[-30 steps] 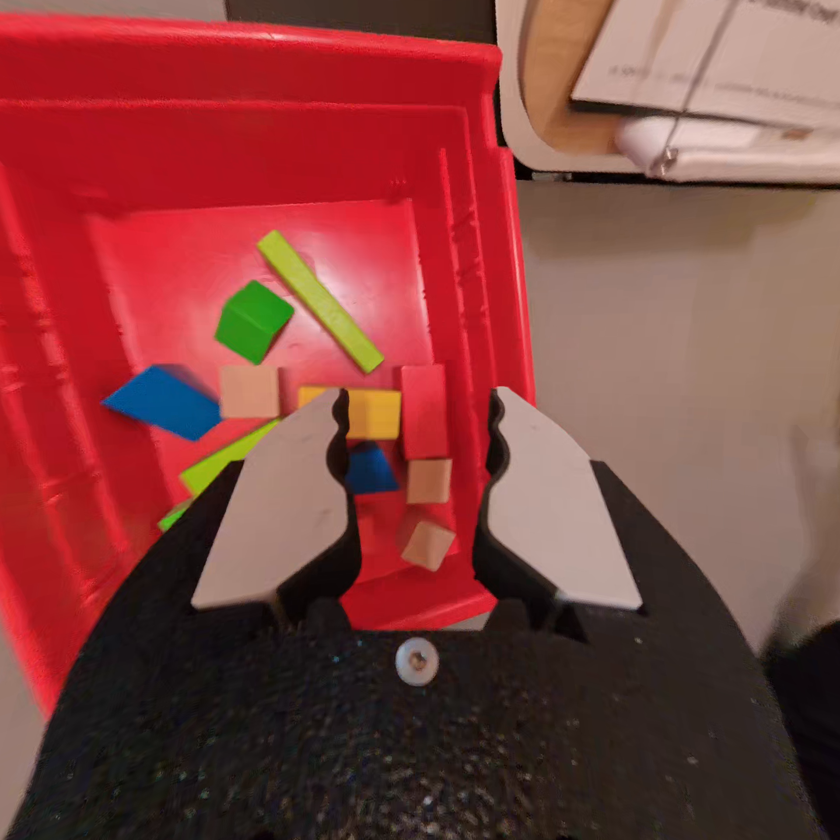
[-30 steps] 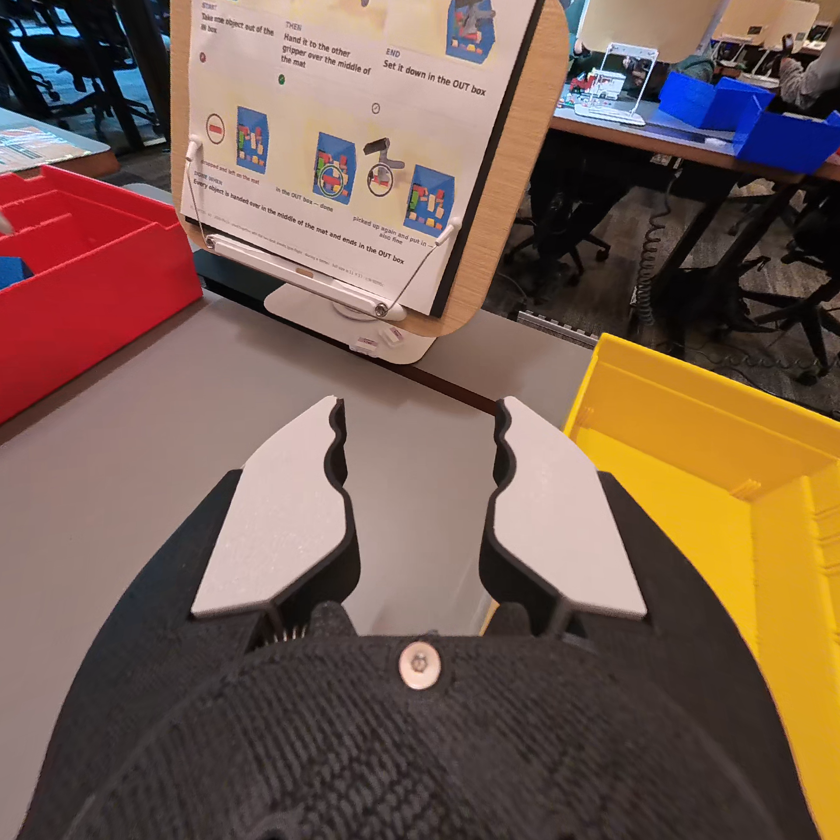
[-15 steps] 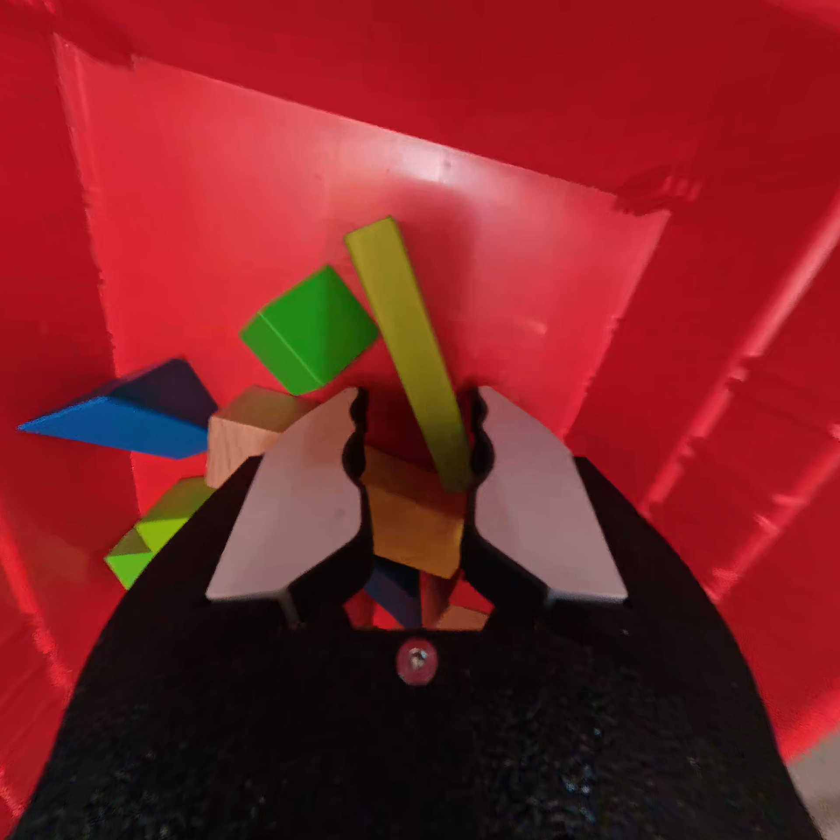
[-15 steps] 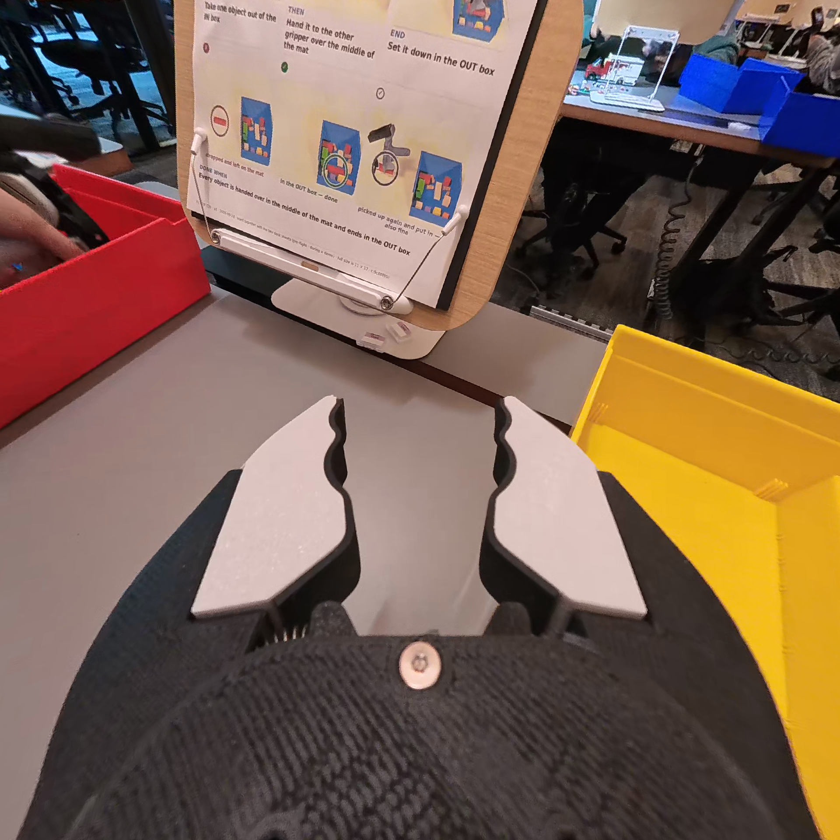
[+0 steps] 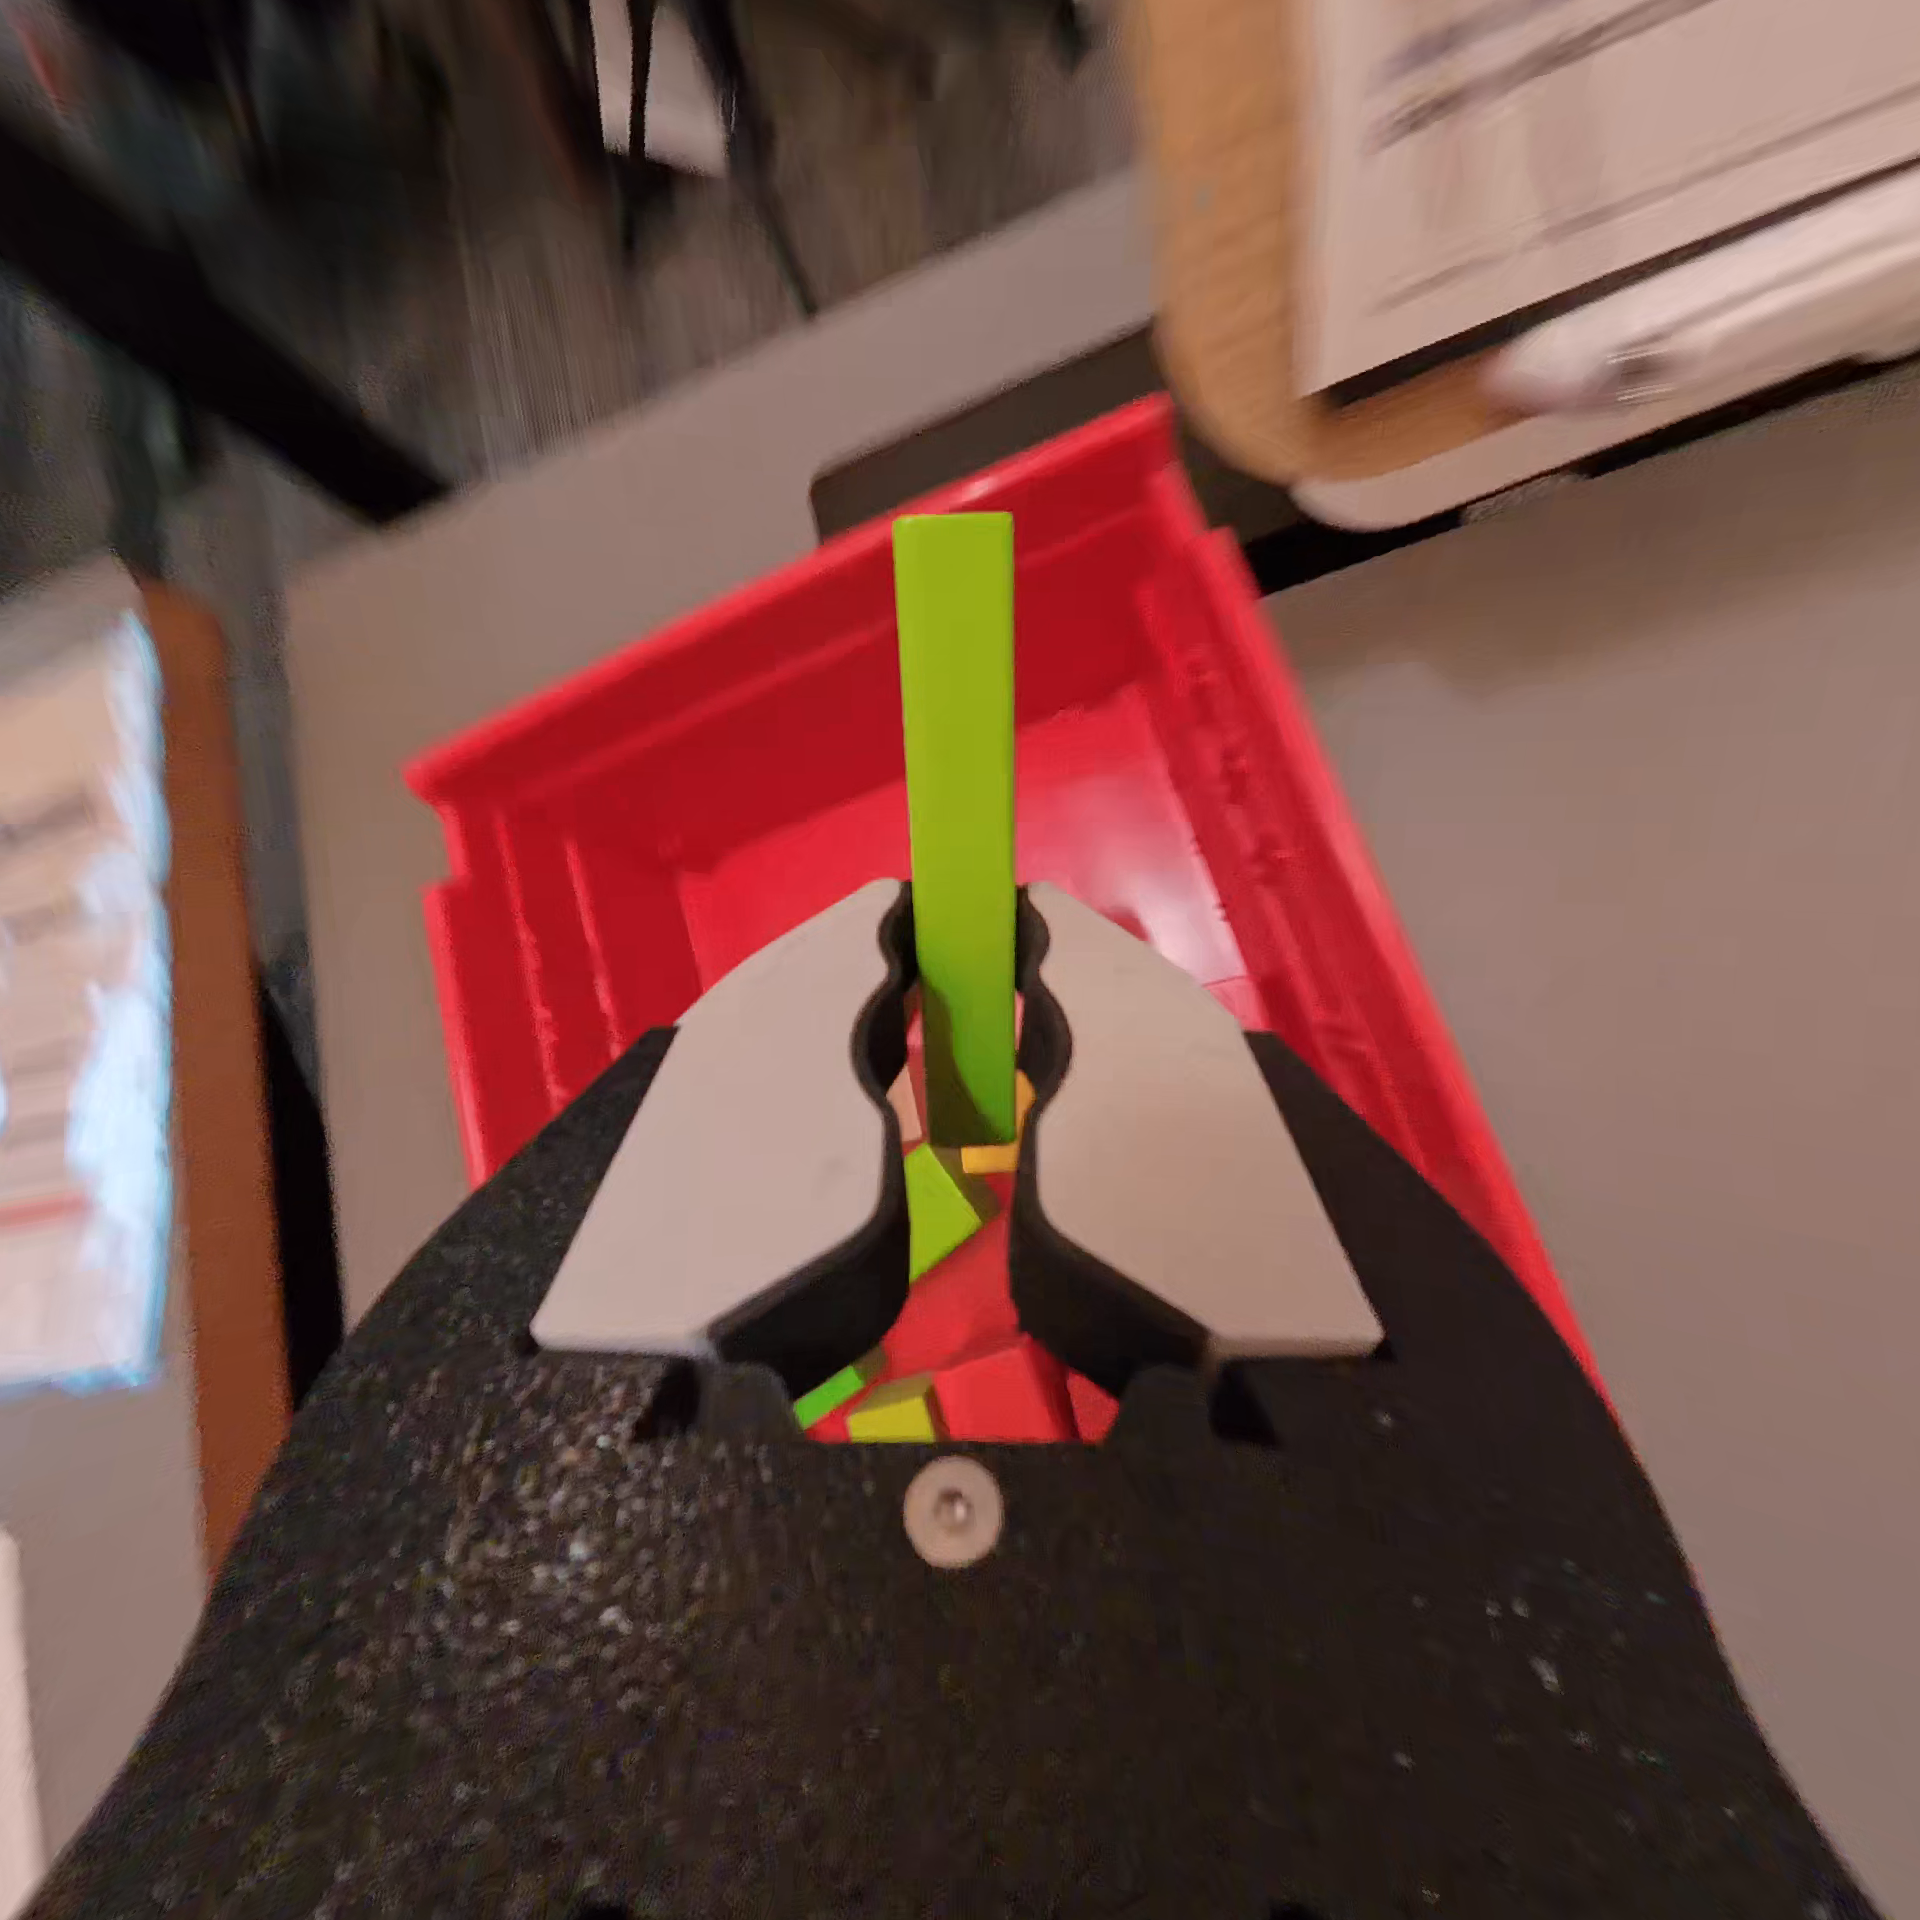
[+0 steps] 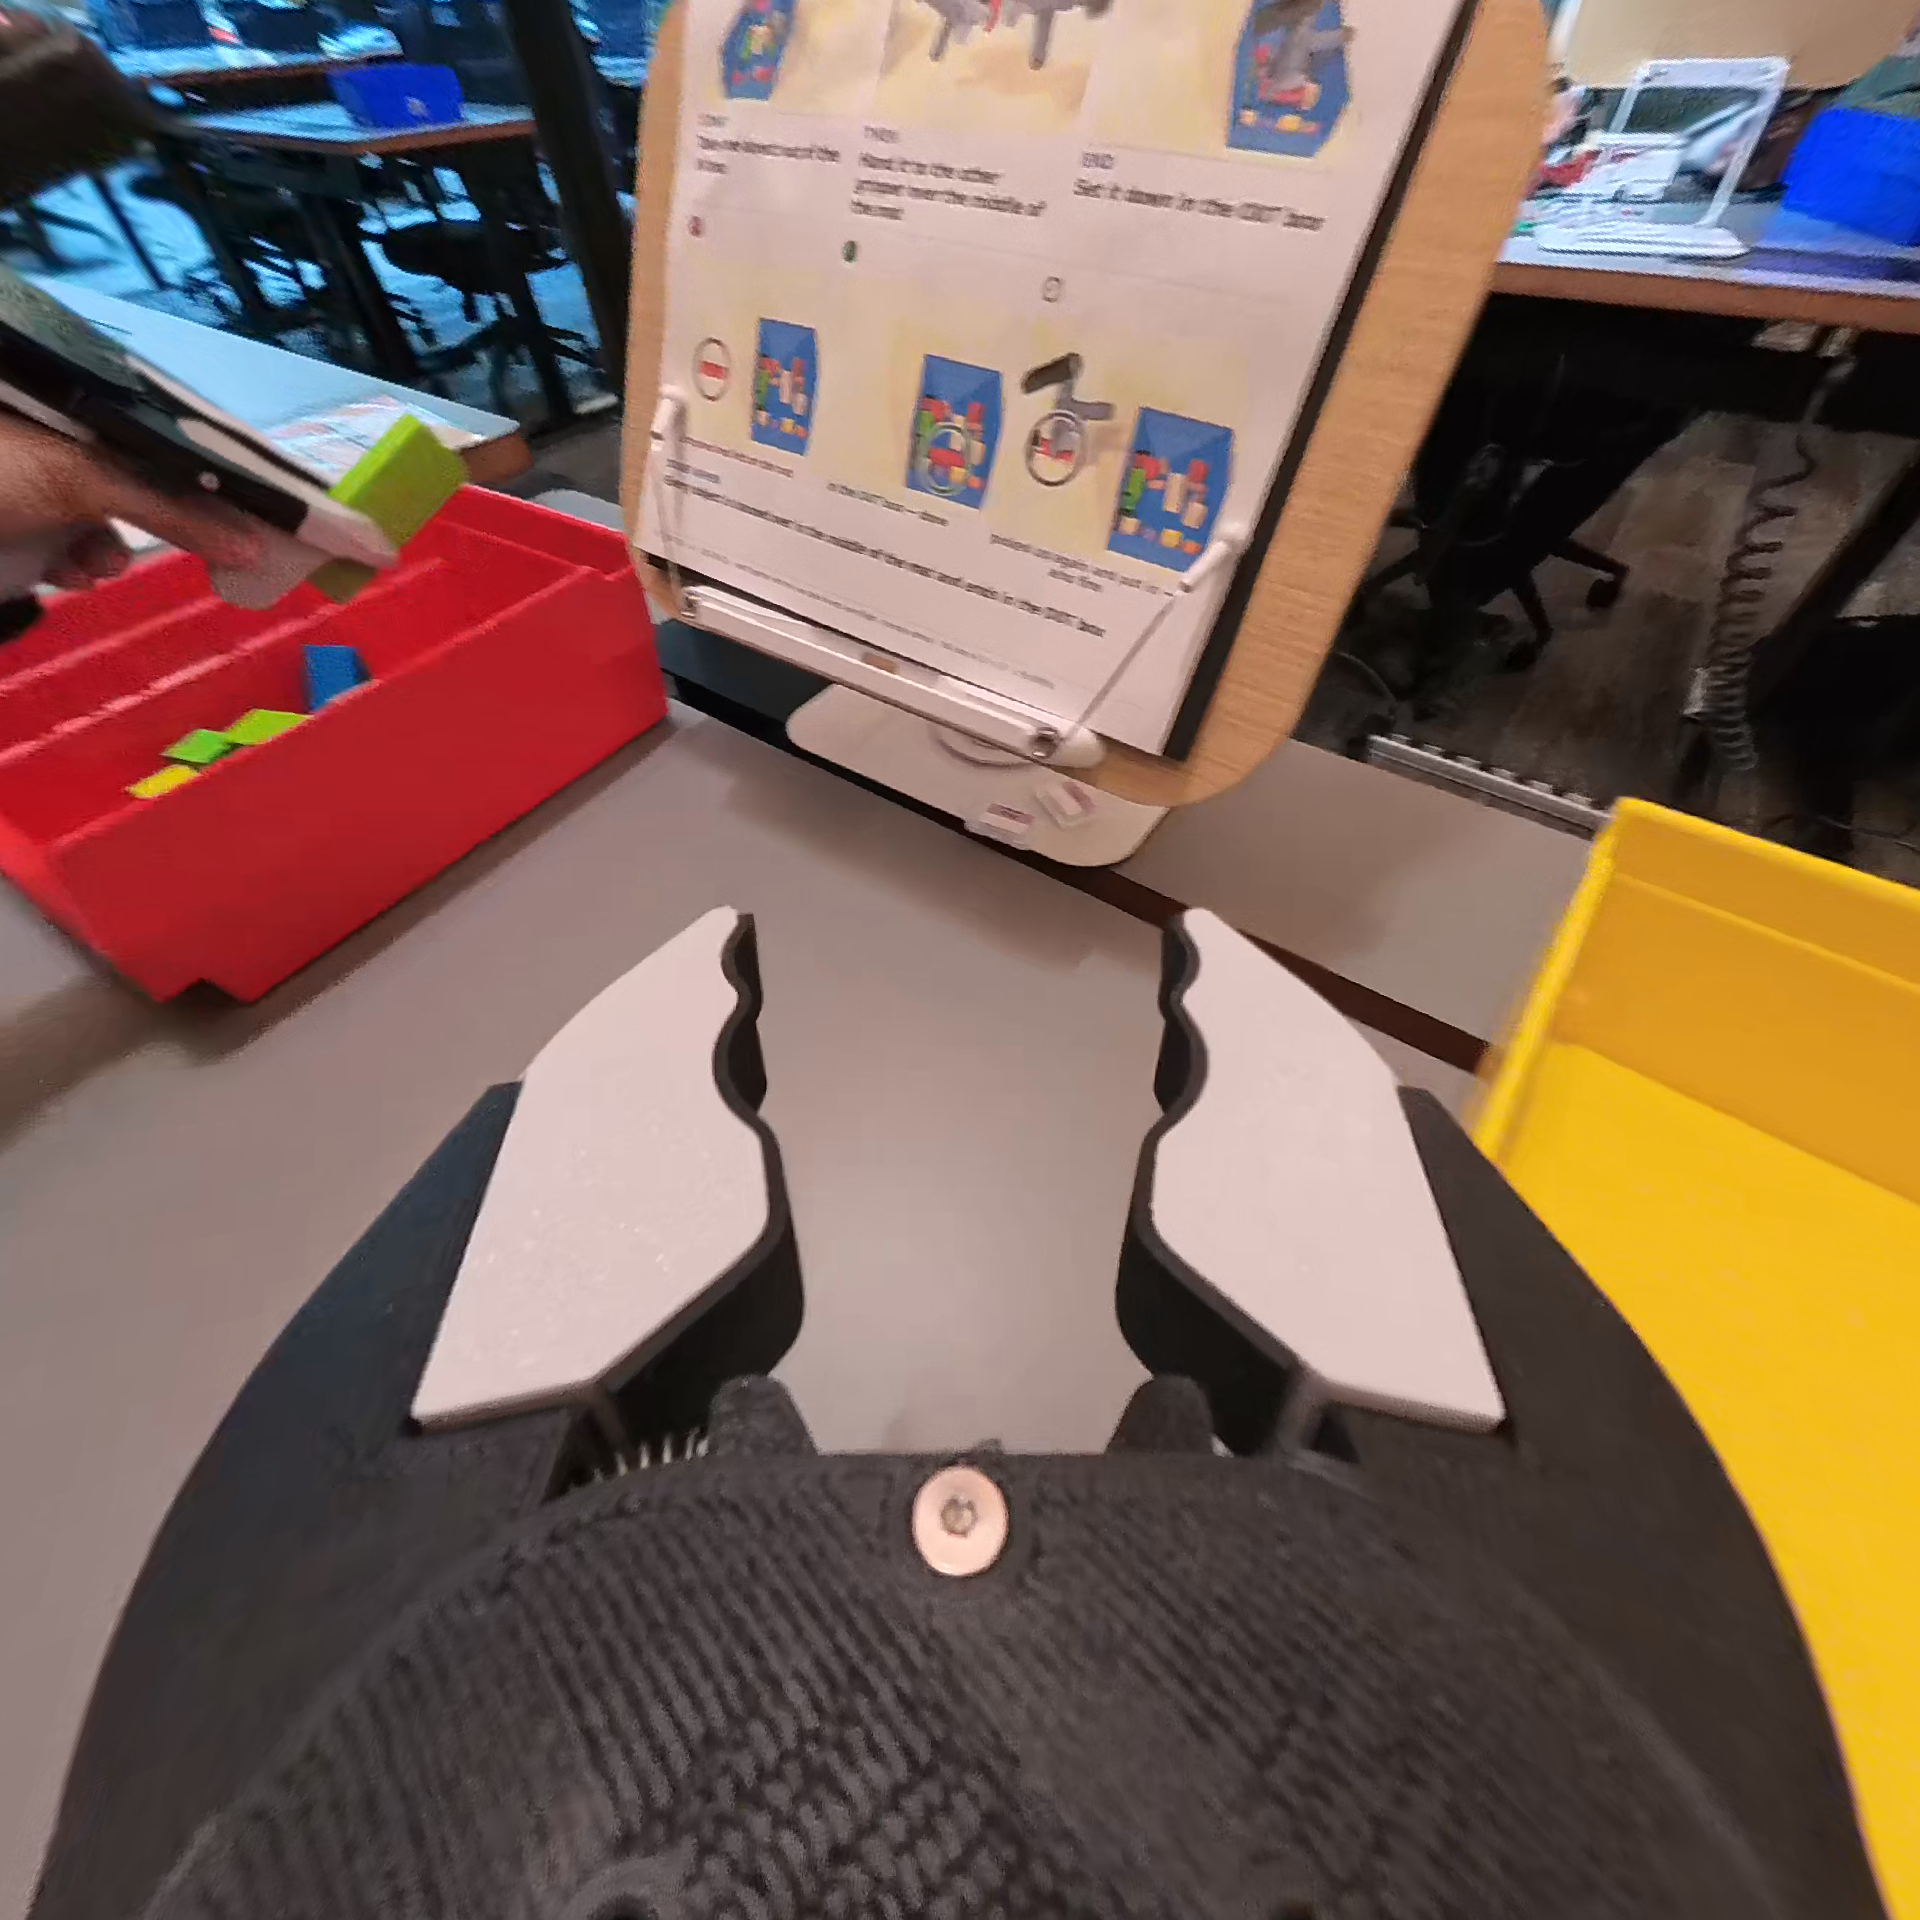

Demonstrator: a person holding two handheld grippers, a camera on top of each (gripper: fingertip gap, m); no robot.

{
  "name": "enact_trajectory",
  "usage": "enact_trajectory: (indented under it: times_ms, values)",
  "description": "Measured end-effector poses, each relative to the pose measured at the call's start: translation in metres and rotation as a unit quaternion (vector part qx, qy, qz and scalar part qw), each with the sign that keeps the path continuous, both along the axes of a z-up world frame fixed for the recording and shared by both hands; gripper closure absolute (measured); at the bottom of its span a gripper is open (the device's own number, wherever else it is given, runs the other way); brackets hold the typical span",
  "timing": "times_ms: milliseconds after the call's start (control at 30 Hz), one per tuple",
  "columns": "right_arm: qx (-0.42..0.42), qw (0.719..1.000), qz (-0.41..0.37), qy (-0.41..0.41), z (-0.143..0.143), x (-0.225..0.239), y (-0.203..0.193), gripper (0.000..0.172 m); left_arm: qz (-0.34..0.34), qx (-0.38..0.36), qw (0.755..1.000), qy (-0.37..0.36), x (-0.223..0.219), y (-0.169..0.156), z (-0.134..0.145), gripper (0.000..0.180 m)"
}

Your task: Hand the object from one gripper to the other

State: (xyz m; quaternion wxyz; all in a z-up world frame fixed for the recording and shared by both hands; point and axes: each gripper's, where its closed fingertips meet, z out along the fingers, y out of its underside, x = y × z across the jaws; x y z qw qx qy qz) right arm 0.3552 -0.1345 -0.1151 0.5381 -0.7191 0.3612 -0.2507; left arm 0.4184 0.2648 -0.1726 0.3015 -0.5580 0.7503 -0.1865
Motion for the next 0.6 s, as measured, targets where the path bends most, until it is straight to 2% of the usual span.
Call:
enact_trajectory:
  times_ms: [33, 133, 233, 433, 533, 600]
  values:
    - [0.011, 1.000, 0.016, 0.007, 0.001, -0.003, 0.008, 0.094, -0.037, 0.017, 0.998, -0.037, -0.007, -0.011, 0.017, 0.164]
    - [0.058, 0.995, 0.079, 0.020, 0.012, -0.019, 0.041, 0.089, -0.112, 0.094, 0.978, -0.146, -0.036, -0.043, 0.062, 0.164]
    - [0.109, 0.985, 0.133, 0.017, 0.028, -0.036, 0.074, 0.094, -0.164, 0.175, 0.941, -0.240, -0.068, -0.078, 0.089, 0.164]
    - [0.159, 0.957, 0.242, 0.008, 0.047, -0.077, 0.129, 0.092, -0.254, 0.345, 0.839, -0.335, -0.119, -0.146, 0.097, 0.164]
    - [0.133, 0.954, 0.268, -0.006, 0.043, -0.088, 0.147, 0.088, -0.295, 0.401, 0.785, -0.370, -0.135, -0.177, 0.099, 0.164]
    - [0.114, 0.953, 0.281, -0.021, 0.043, -0.096, 0.156, 0.088, -0.309, 0.429, 0.759, -0.379, -0.143, -0.194, 0.099, 0.164]
